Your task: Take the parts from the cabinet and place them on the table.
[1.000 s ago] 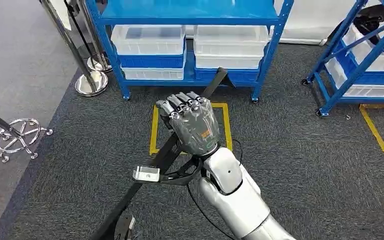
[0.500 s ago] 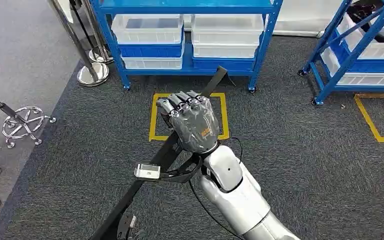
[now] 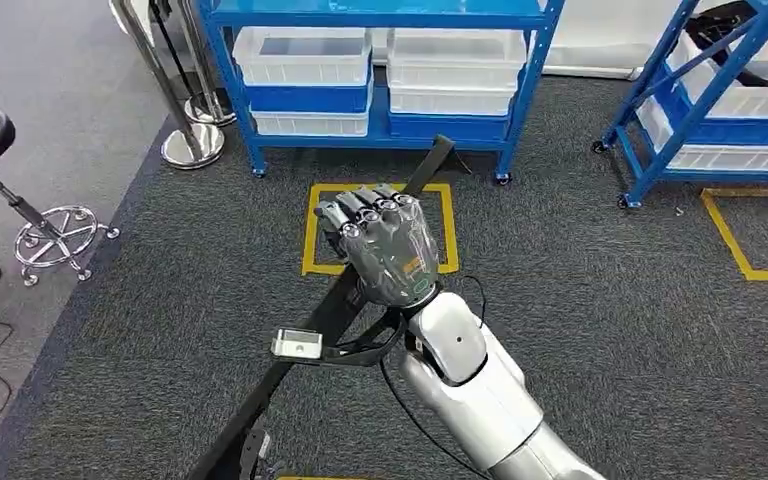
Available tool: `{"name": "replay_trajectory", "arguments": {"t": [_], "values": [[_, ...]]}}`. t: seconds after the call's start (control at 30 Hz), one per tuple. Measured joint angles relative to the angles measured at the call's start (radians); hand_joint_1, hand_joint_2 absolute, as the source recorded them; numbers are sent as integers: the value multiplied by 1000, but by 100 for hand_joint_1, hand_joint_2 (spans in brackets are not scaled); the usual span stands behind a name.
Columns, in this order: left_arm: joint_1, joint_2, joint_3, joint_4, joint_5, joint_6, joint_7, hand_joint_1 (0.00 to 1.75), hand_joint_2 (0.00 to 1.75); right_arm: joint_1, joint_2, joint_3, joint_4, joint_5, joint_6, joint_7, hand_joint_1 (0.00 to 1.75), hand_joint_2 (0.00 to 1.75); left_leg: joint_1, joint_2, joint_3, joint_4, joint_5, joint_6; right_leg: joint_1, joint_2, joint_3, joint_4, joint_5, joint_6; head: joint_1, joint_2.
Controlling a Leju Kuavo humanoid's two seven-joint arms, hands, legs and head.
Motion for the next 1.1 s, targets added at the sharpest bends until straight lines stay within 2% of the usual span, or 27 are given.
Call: {"name": "replay_trajectory", "arguments": {"t": [0.07,0.1,0.13,0.17,0.23,0.27,0.3,0.33,0.37,0.43,0.47,0.57,0.6,0.63,0.67,0.73,0.77,0.8,0.83,0.87,0.9,0.93,0.97,1.0,1.1], "values": [[0,0,0,0,0,0,0,0,175,1,-1,0,2,0,0,0,175,175,3,0,0,-2,4,-13,6,1,-4,2,2,-10,0,0],[0,0,0,0,0,0,0,0,175,1,-1,0,2,0,0,0,175,175,3,0,-1,0,3,-18,2,2,-3,-4,8,-18,0,0],[-1,0,0,0,0,0,-1,0,175,0,0,1,2,0,0,0,175,175,6,-2,-8,15,-10,-24,-2,-1,-2,-9,12,-25,0,0],[-1,0,0,0,0,0,-1,0,175,-1,0,2,2,0,0,0,175,175,6,-3,-25,53,-40,-29,-3,0,-4,-9,14,-30,-1,0],[0,0,0,0,0,0,-1,0,175,-2,0,4,2,0,0,0,175,175,10,-4,-95,208,-122,-39,0,0,-10,-9,17,-34,-1,0],[2,0,0,0,0,0,-1,0,175,-2,0,6,4,0,0,0,175,175,11,-4,-130,286,-149,-41,2,0,-13,-8,17,-35,-1,0],[4,0,0,0,0,0,-1,0,175,-2,-1,10,7,0,0,0,175,175,11,-4,-143,316,-149,-42,2,0,-15,-6,18,-36,-1,0],[5,0,0,0,0,0,-1,0,175,-3,-2,15,9,-1,0,0,175,175,11,-4,-135,302,-131,-40,2,0,-16,-5,18,-35,-1,0],[5,0,-1,0,-1,-1,-1,0,175,-4,-4,22,10,-4,0,0,175,175,11,-4,-99,235,-88,-36,2,1,-16,-3,19,-35,-1,0],[4,0,-1,0,-2,-1,-2,0,175,-11,-5,34,10,-6,0,0,175,175,10,-5,-7,55,-6,-23,3,3,-15,-1,20,-33,-1,0],[2,1,-2,0,-3,-1,-2,0,175,-15,-6,39,10,-7,0,0,175,175,5,-6,13,11,-19,-17,7,3,-18,0,22,-28,0,0],[2,1,-3,0,-4,-2,-4,0,175,-25,-11,61,10,-14,2,0,175,175,0,-7,7,6,-11,-8,5,2,-25,-4,32,-12,-1,0],[3,2,-4,0,-5,-2,-5,0,175,-30,-14,73,10,-10,8,0,175,175,0,-7,7,0,-6,-1,6,2,-23,-8,36,-5,-1,0],[2,1,-6,0,-6,-2,-5,0,175,-37,-19,84,10,6,16,2,175,175,13,-3,13,-15,8,7,7,1,-27,1,28,2,0,0],[-1,1,-8,0,-6,-2,-6,0,175,-45,-24,93,10,17,19,3,175,175,11,-4,11,-18,11,11,6,2,-38,26,3,6,0,0],[-4,1,-10,0,-7,-2,-6,0,175,-56,-36,108,10,27,23,9,175,175,10,-3,4,-18,15,17,4,3,-100,163,-78,11,0,0],[-3,1,-10,0,-8,-2,-6,0,175,-57,-43,113,11,29,24,10,175,175,9,-3,1,-17,15,18,4,3,-133,238,-108,14,0,0],[-2,2,-10,0,-8,-2,-6,0,175,-57,-49,118,14,30,24,11,175,175,9,-3,-2,-15,16,18,2,2,-152,283,-117,17,0,0],[-1,3,-10,0,-8,-2,-6,0,175,-59,-54,123,17,33,24,11,175,175,9,-3,-4,-12,16,18,0,2,-146,277,-101,18,0,0],[-1,3,-10,0,-8,-2,-6,0,175,-61,-59,128,21,35,24,11,175,175,9,-4,-5,-9,16,17,-1,2,-129,247,-78,18,0,0],[-2,3,-11,0,-8,-1,-7,0,175,-68,-63,134,23,30,23,12,175,175,10,-4,-7,-2,13,14,-3,1,-75,149,-26,17,0,0],[-2,3,-12,0,-7,0,-8,0,175,-73,-64,137,24,19,22,13,175,175,10,-4,-8,5,9,9,-4,1,-33,71,7,15,0,0],[-3,3,-12,0,-6,2,-8,0,175,-79,-65,139,24,6,20,14,175,175,8,-3,-15,12,5,3,-2,0,-9,26,-5,9,0,0],[-6,4,-12,0,-5,2,-8,0,175,-83,-65,140,24,-3,20,15,175,175,2,-2,-21,24,1,-2,3,1,-11,13,-4,3,-1,0],[-5,8,-12,0,-5,3,-9,0,175,-84,-69,143,24,-15,18,16,175,175,5,4,-21,16,6,-17,7,8,-16,14,0,-14,0,0]]}}
